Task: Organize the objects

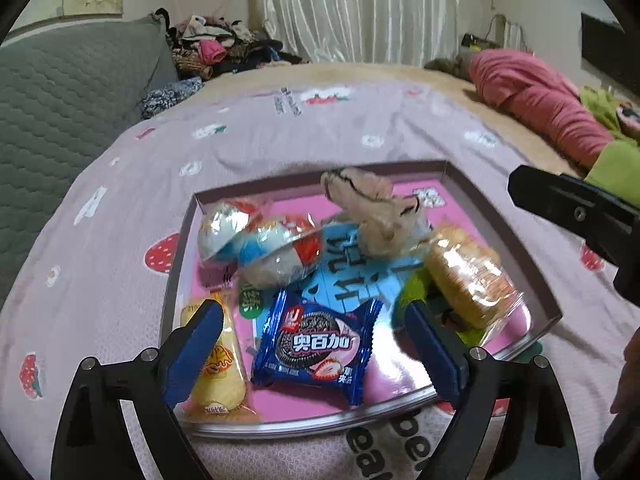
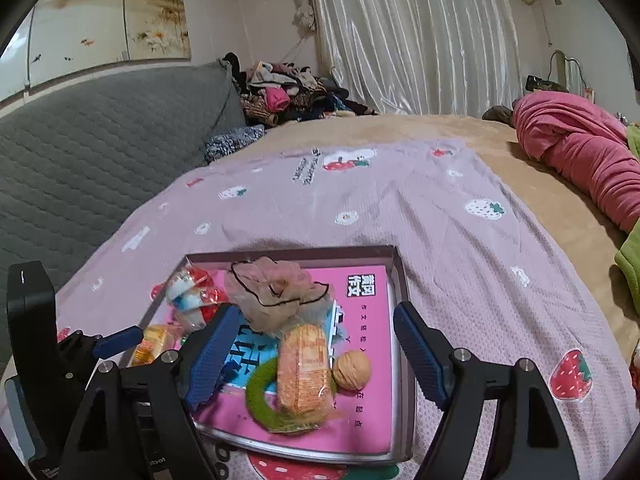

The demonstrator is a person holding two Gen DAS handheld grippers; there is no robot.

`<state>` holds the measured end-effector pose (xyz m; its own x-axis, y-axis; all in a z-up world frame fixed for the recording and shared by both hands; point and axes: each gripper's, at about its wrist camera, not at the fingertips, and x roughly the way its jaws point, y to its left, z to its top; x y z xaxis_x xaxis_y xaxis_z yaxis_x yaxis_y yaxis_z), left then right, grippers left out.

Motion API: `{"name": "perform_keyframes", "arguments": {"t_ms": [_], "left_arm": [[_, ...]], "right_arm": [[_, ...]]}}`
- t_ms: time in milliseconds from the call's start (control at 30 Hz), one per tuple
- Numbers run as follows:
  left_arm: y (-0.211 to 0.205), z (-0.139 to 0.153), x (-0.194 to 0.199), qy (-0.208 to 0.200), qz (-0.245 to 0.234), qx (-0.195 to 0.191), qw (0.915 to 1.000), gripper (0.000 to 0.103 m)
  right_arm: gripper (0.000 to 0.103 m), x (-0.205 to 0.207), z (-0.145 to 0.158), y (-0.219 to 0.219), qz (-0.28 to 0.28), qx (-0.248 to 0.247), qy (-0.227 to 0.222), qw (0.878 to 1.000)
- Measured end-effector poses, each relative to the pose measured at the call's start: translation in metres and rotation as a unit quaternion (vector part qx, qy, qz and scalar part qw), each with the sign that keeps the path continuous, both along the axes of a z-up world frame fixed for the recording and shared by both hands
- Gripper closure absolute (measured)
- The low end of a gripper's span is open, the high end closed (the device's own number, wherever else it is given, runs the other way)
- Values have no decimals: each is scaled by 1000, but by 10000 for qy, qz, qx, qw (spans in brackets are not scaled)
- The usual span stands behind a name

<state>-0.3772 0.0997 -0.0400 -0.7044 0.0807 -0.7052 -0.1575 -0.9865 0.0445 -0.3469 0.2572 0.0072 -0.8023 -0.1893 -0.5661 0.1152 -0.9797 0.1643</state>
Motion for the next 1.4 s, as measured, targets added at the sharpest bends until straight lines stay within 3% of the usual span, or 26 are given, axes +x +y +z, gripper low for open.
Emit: {"name": "perform_keyframes", "arguments": {"t_ms": [233, 367, 433, 467, 600, 967, 1100, 1400], "left_arm": [[-4, 13, 5, 215, 106, -69, 9997, 10], [-4, 25, 13, 521, 182, -250, 9982, 10], [-8, 31, 15, 566, 189, -172, 9981, 8], [-9, 33, 16, 584, 202, -151, 9980, 0], [-17, 44, 24, 691, 246, -52, 9973, 0], [-44, 70, 58, 731, 545, 312, 9953, 0], [-49, 79, 78, 701, 602, 262, 9954, 0], [-71, 112, 132, 707, 706, 277, 9946, 0]], "right_arm": [[21, 8, 10, 3, 83, -294, 149, 9994], [20, 12, 14, -1, 8, -125, 206, 9997], [18, 15, 16, -2, 43, -135, 218, 9997], [17, 16, 17, -3, 31, -129, 235, 9996], [15, 27, 23, -11, 78, 20, 257, 9996], [7, 73, 57, -27, 92, 592, 494, 9970], [5, 91, 78, -32, 108, 790, 564, 9952], [3, 135, 113, -47, 220, 777, 622, 9948]]}}
